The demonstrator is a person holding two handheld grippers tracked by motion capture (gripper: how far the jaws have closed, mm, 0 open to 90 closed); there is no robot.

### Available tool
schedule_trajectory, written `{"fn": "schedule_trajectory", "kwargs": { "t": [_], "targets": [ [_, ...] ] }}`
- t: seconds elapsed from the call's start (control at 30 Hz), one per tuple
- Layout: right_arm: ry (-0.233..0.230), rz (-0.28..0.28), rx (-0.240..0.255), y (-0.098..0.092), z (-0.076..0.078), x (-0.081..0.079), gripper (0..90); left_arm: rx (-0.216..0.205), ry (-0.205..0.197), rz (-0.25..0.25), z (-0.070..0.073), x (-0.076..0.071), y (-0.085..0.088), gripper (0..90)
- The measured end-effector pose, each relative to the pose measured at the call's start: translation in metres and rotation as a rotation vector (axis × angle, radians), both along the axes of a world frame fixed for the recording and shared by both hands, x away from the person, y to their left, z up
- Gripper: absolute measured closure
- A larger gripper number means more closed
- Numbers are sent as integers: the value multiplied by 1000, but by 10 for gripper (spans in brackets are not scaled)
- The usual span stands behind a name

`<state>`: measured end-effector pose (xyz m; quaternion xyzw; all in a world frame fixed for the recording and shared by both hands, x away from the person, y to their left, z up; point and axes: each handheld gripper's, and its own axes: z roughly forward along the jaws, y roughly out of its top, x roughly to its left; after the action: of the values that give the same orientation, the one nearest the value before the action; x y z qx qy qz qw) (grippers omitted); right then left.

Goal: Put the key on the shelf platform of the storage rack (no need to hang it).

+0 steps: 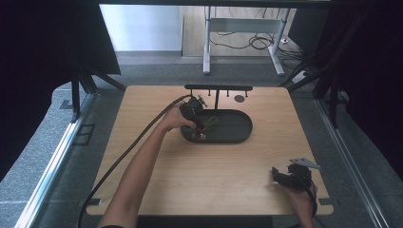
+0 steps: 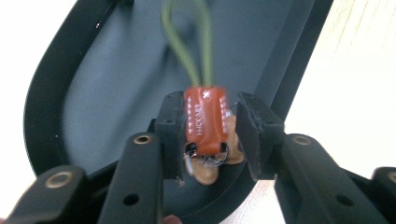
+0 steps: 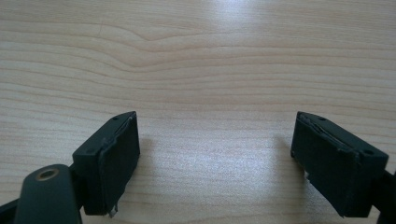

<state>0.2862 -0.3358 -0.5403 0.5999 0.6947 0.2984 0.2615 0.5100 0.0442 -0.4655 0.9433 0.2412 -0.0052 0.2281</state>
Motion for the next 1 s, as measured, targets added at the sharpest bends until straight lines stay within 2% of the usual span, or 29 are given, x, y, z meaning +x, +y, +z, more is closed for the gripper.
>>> {"fn": "schedule_trajectory", "kwargs": {
  "t": [0.3, 0.83, 1.0],
  "targets": [
    [0, 0, 1, 0, 0, 0, 158, -6, -28, -7, 10, -4, 6, 542],
    [-2, 0, -2, 0, 0, 0, 158, -99, -59, -27, 40, -37, 20, 339],
    [-2, -4, -2, 0, 0, 1, 158, -110, -76, -52, 47, -48, 22, 315]
  ]
}}
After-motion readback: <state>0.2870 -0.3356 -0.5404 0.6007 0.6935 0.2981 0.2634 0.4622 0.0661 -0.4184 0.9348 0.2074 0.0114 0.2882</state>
